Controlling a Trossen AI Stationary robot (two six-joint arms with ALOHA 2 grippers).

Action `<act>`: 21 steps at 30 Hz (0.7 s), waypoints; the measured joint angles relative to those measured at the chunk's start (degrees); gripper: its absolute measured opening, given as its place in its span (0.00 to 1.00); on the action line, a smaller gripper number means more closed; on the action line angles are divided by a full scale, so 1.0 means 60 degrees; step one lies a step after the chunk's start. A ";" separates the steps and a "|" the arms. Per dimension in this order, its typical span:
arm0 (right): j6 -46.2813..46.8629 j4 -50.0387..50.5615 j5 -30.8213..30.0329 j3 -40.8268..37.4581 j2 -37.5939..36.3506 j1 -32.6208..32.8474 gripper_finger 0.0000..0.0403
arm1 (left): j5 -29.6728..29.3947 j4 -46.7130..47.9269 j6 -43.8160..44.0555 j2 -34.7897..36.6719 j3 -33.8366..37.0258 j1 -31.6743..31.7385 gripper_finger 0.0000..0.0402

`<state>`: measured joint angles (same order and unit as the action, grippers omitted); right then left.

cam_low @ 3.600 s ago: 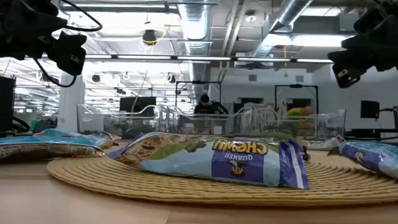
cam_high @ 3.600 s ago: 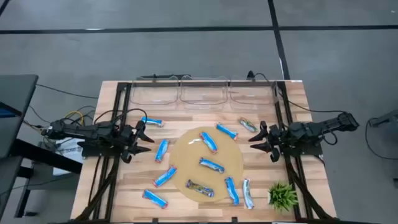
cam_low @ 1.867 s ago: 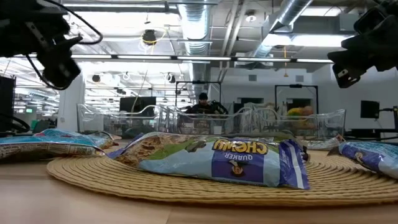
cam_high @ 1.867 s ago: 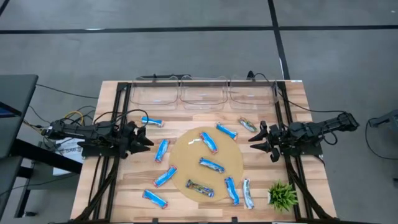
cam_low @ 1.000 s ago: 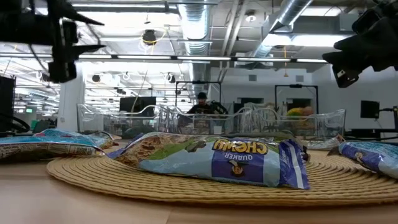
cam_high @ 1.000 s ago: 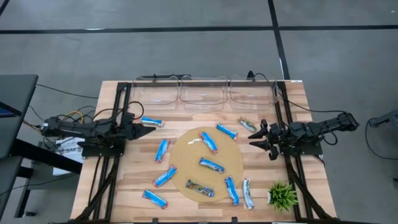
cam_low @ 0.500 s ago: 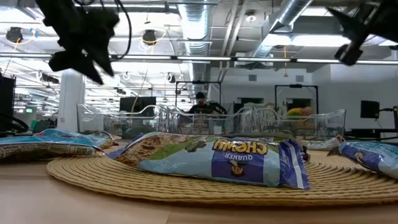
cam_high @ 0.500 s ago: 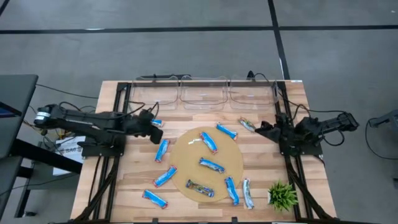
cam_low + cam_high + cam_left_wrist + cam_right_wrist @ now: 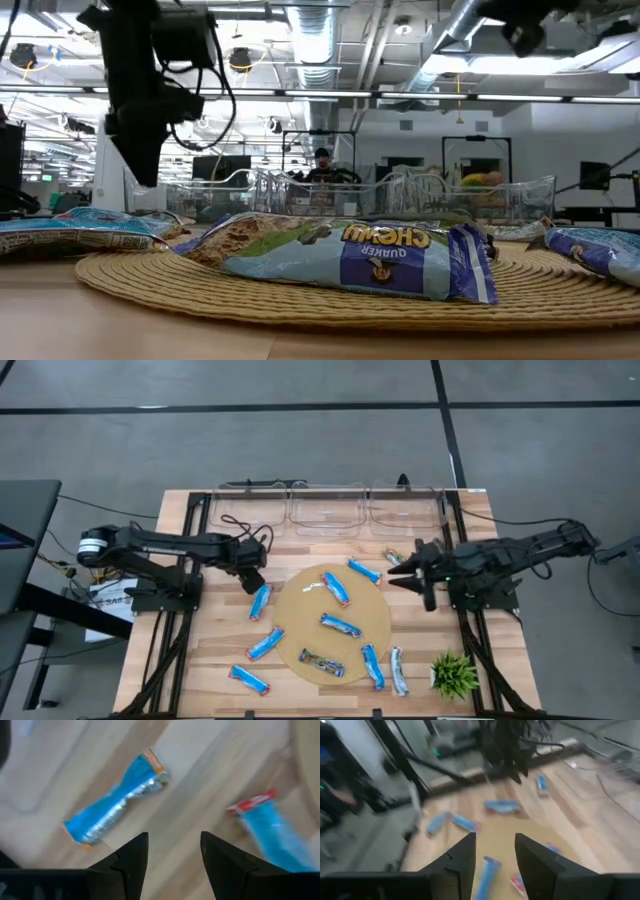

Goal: Pick and place Granola Bars by type
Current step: Put the yellow granola bar into the top left transparent bin

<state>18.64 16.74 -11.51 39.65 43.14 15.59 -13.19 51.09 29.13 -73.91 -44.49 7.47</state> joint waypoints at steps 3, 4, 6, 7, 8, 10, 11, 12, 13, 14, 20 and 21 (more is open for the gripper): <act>-0.0117 0.0816 -0.0281 0.0769 0.1016 -0.0053 0.32 | -0.0469 0.0060 -0.0975 -0.0250 0.0000 0.0149 0.43; -0.0115 0.0914 -0.0347 0.0955 0.1300 -0.0108 0.32 | -0.0622 0.0084 -0.1309 -0.0330 0.0000 0.0194 0.43; -0.0117 0.0993 -0.0354 0.1212 0.1738 -0.0274 0.32 | -0.0927 0.0080 -0.2044 -0.0504 0.0000 0.0281 0.43; -0.0110 0.0999 -0.0353 0.1307 0.1920 -0.0343 0.32 | -0.1043 0.0076 -0.2367 -0.0591 0.0000 0.0342 0.43; -0.0087 0.1020 -0.0355 0.1420 0.2090 -0.0434 0.32 | -0.1083 0.0075 -0.2623 -0.0686 0.0000 0.0402 0.43; -0.0034 0.0993 -0.0353 0.1620 0.2369 -0.0613 0.32 | -0.0960 0.0031 -0.3086 -0.0935 0.0000 0.0567 0.43; 0.0036 0.0997 -0.0351 0.1702 0.2484 -0.0702 0.32 | -0.0848 -0.0016 -0.3386 -0.1063 0.0000 0.0654 0.43; 0.0112 0.0995 -0.0352 0.1782 0.2584 -0.0795 0.32 | -0.0778 -0.0102 -0.3727 -0.1220 0.0000 0.0743 0.43; 0.0140 0.0993 -0.0350 0.1848 0.2666 -0.0890 0.32 | -0.0667 -0.0196 -0.4026 -0.1382 0.0000 0.0827 0.43; 0.0142 0.1003 -0.0350 0.1909 0.2725 -0.0978 0.32 | -0.0594 -0.0307 -0.4320 -0.1539 0.0000 0.0925 0.43; 0.0372 0.0993 -0.0324 0.2204 0.2862 -0.1338 0.32 | -0.0602 -0.0833 -0.5419 -0.2546 0.0000 0.1469 0.43; 0.0394 0.0987 -0.0317 0.2227 0.2862 -0.1384 0.32 | -0.0584 -0.0902 -0.5497 -0.2735 -0.0004 0.1558 0.43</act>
<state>21.00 22.66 -13.41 53.01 60.31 7.29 -16.69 45.68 -3.85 -90.32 -44.51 16.82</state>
